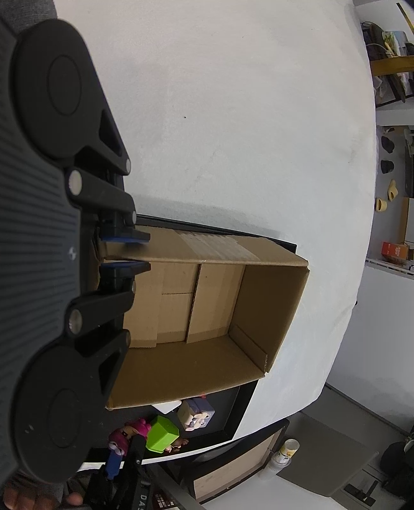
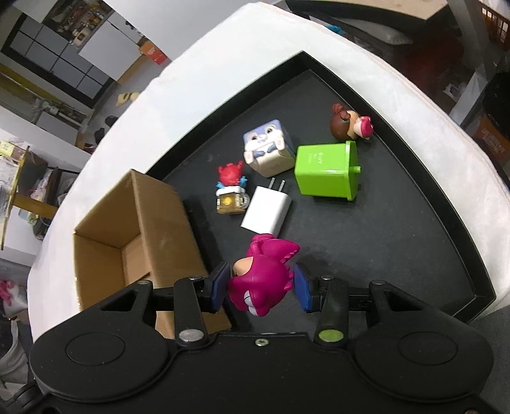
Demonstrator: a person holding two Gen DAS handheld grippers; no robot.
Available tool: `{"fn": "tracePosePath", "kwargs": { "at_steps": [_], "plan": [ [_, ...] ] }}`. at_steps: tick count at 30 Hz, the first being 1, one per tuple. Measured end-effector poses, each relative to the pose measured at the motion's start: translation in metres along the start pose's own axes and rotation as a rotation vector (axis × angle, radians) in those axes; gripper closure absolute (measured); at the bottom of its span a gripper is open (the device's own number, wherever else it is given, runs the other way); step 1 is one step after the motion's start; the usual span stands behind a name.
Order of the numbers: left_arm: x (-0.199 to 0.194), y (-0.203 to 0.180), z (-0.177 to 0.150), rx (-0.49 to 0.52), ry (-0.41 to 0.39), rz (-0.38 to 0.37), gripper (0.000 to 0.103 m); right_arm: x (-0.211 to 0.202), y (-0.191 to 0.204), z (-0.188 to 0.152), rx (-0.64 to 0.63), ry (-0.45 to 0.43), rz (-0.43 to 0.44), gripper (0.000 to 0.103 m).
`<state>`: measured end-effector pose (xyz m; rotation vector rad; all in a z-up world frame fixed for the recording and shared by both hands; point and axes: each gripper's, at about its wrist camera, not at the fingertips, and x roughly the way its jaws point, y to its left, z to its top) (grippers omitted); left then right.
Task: Organize rigid objects
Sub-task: 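Close the right gripper on the pink figure, then lift the pink figure with the right gripper over the cardboard box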
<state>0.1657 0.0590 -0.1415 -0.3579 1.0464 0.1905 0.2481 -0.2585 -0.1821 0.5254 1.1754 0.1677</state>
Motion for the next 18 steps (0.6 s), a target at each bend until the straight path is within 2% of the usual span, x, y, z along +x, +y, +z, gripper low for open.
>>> {"fn": "tracePosePath", "kwargs": {
  "at_steps": [8, 18],
  "plan": [
    [-0.002, -0.001, 0.001, 0.019, -0.004, -0.014, 0.093, -0.016, 0.018, 0.000, -0.057, -0.027, 0.024, 0.060],
    [0.000, 0.005, 0.000, -0.004, -0.001, -0.037, 0.093, -0.030, 0.051, -0.002, -0.161, -0.059, 0.051, 0.060]
  ]
}}
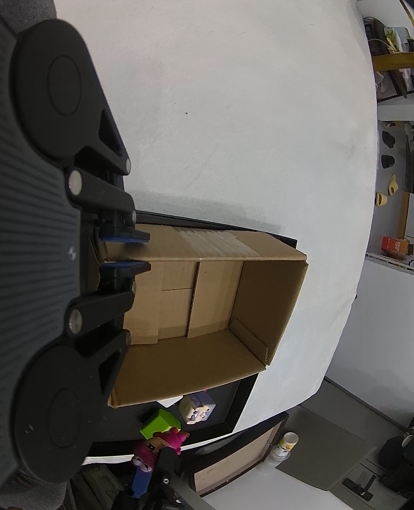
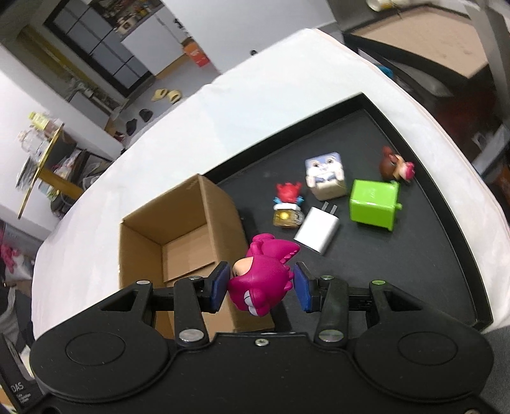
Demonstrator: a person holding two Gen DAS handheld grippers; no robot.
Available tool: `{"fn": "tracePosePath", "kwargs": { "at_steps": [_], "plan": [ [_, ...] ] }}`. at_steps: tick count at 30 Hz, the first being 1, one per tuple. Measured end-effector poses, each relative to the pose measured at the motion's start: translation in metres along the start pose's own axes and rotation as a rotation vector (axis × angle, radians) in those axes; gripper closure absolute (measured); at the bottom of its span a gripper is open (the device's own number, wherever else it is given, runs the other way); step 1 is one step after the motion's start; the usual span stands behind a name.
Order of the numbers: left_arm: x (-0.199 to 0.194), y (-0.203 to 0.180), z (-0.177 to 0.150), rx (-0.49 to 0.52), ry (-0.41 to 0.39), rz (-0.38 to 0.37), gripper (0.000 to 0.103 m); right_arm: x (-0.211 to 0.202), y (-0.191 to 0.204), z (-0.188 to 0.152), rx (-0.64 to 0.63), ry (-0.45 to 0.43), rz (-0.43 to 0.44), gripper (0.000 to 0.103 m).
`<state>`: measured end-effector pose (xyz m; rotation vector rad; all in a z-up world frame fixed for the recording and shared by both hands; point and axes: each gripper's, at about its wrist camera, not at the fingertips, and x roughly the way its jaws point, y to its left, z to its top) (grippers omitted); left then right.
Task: Organize rigid objects
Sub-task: 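Lift the pink figure with the right gripper over the cardboard box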
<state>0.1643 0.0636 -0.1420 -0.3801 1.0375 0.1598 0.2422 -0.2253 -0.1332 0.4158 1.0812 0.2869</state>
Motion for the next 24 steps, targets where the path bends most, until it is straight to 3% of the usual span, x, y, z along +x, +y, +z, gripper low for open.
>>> {"fn": "tracePosePath", "kwargs": {
  "at_steps": [24],
  "plan": [
    [0.011, 0.011, -0.001, 0.011, 0.029, -0.069, 0.093, 0.023, 0.074, -0.004, -0.199, 0.012, 0.039, 0.060]
  ]
}}
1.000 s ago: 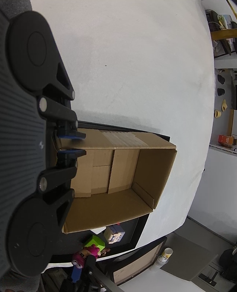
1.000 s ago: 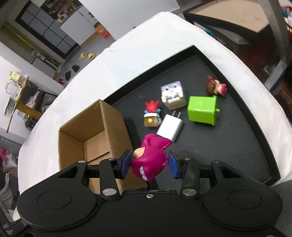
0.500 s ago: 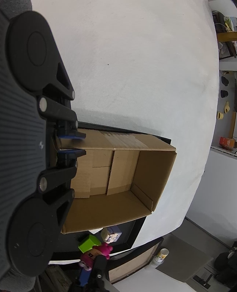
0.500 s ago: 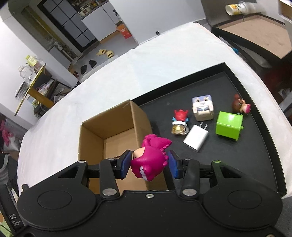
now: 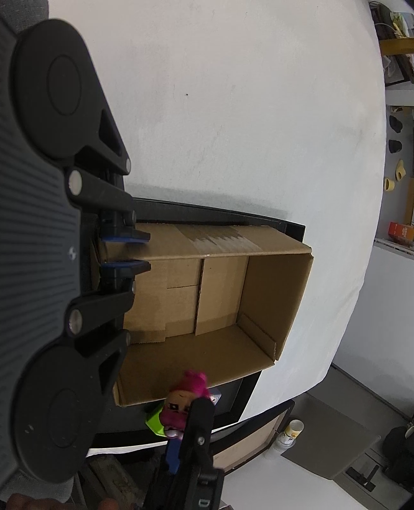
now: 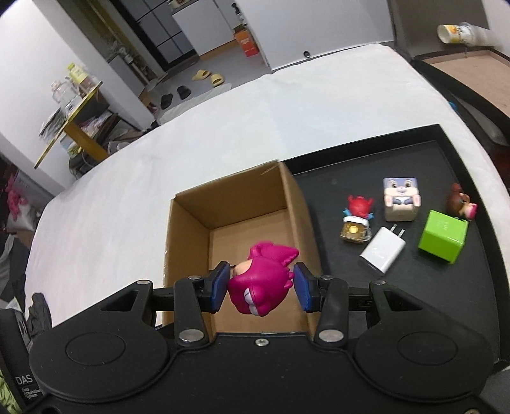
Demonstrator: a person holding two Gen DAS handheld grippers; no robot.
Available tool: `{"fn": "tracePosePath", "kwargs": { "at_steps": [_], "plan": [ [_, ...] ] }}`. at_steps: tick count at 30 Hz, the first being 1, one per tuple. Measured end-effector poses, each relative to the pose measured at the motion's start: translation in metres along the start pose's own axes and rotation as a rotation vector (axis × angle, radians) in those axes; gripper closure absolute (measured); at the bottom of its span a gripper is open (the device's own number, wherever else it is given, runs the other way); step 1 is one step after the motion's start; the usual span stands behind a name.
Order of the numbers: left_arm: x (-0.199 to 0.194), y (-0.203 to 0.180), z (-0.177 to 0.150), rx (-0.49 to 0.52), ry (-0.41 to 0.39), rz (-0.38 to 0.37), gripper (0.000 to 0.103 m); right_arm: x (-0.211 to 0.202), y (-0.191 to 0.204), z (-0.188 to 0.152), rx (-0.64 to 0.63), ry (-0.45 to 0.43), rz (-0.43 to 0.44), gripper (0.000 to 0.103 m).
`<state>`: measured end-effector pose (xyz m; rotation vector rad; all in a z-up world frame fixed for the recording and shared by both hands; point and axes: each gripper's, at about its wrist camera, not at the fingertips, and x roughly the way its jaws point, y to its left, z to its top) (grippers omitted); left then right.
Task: Organize rigid objects
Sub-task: 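Lift the pink figure with the right gripper over the cardboard box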
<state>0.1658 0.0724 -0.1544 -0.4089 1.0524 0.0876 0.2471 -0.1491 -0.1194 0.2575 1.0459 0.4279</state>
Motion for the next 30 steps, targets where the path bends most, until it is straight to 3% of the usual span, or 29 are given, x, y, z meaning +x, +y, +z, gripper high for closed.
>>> {"fn": "tracePosePath", "kwargs": {
  "at_steps": [14, 30],
  "plan": [
    [0.001, 0.006, 0.003, -0.046, 0.015, 0.004, 0.093, 0.034, 0.036, 0.010, -0.093, 0.039, 0.007, 0.060],
    [0.006, 0.022, 0.005, -0.128, 0.018, -0.035, 0.091, 0.080, 0.061, 0.013, -0.105, 0.077, -0.009, 0.060]
  ]
}}
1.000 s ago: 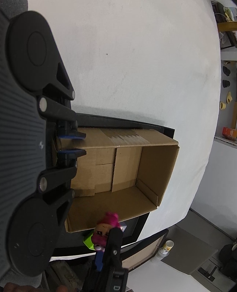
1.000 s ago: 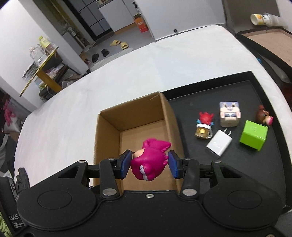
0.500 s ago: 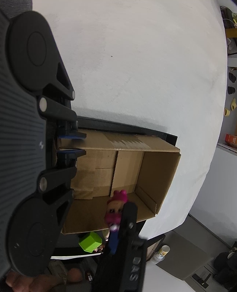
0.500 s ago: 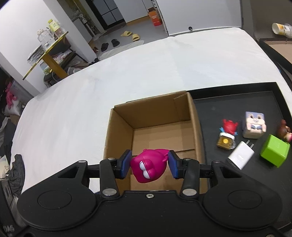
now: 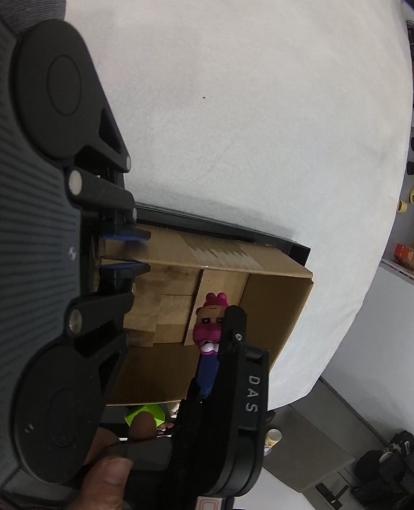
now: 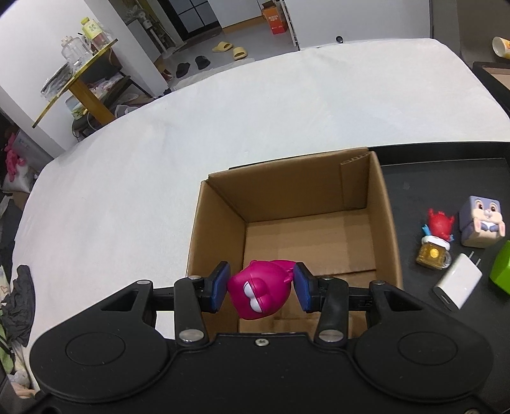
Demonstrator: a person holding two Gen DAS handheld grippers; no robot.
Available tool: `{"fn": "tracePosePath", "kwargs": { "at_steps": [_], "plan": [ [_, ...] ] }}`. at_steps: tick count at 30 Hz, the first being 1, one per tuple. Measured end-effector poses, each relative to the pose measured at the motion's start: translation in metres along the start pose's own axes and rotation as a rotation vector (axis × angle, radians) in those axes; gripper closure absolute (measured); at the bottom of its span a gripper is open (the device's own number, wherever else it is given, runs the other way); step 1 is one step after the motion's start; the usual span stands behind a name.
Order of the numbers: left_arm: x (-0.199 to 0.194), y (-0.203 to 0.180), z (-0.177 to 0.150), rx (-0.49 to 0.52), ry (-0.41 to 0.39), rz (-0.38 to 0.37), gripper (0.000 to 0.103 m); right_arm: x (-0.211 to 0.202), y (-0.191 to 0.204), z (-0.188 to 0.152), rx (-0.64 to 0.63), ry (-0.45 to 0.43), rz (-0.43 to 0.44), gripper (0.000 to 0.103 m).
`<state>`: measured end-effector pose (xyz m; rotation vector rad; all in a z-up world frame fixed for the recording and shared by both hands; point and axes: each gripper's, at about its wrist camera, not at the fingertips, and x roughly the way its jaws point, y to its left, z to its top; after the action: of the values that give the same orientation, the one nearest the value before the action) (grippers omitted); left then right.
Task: Organize rigid objects
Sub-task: 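Lift the pink figure with the right gripper over the cardboard box, then open the right gripper to drop the pink figure into the box, then move the right gripper down to the green cube charger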
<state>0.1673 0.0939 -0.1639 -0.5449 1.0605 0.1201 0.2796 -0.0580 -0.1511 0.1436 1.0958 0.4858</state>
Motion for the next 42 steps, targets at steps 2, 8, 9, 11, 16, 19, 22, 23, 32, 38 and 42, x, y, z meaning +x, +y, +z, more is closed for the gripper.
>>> {"fn": "tracePosePath", "kwargs": {
  "at_steps": [2, 8, 9, 11, 16, 19, 22, 23, 32, 38, 42],
  "plan": [
    [0.000, 0.001, 0.000, -0.005, -0.005, 0.004, 0.091, 0.003, 0.002, 0.002, 0.003, -0.003, -0.001, 0.060],
    [-0.001, -0.001, -0.001, 0.007, -0.024, 0.035, 0.090, 0.004, 0.009, 0.009, -0.024, -0.042, 0.009, 0.059],
    [0.000, -0.001, 0.000, 0.007, -0.023, 0.036, 0.090, 0.003, 0.009, 0.009, -0.028, -0.045, 0.014, 0.058],
    [0.000, -0.001, 0.000, 0.007, -0.022, 0.040, 0.090, 0.001, 0.009, 0.010, -0.029, -0.055, 0.011, 0.058],
    [0.001, -0.005, 0.001, 0.023, -0.024, 0.066, 0.090, -0.010, 0.000, 0.006, -0.021, -0.062, 0.021, 0.058],
    [0.002, -0.006, 0.001, 0.027, -0.022, 0.079, 0.090, -0.016, -0.004, 0.003, -0.013, -0.060, 0.025, 0.057],
    [0.002, -0.008, 0.000, 0.036, -0.019, 0.094, 0.090, -0.023, -0.007, 0.000, -0.014, -0.065, 0.026, 0.050],
    [0.002, -0.008, -0.001, 0.040, -0.018, 0.100, 0.090, -0.025, -0.007, -0.001, -0.017, -0.066, 0.022, 0.049],
    [0.002, -0.017, -0.003, 0.064, -0.014, 0.145, 0.090, -0.050, -0.022, -0.007, -0.039, -0.085, -0.029, 0.037],
    [0.004, -0.024, -0.005, 0.093, -0.009, 0.182, 0.090, -0.073, -0.044, -0.012, -0.025, -0.121, -0.051, 0.031],
    [0.005, -0.028, -0.007, 0.103, -0.011, 0.203, 0.090, -0.085, -0.060, -0.014, -0.016, -0.151, -0.072, 0.023]
  ]
}}
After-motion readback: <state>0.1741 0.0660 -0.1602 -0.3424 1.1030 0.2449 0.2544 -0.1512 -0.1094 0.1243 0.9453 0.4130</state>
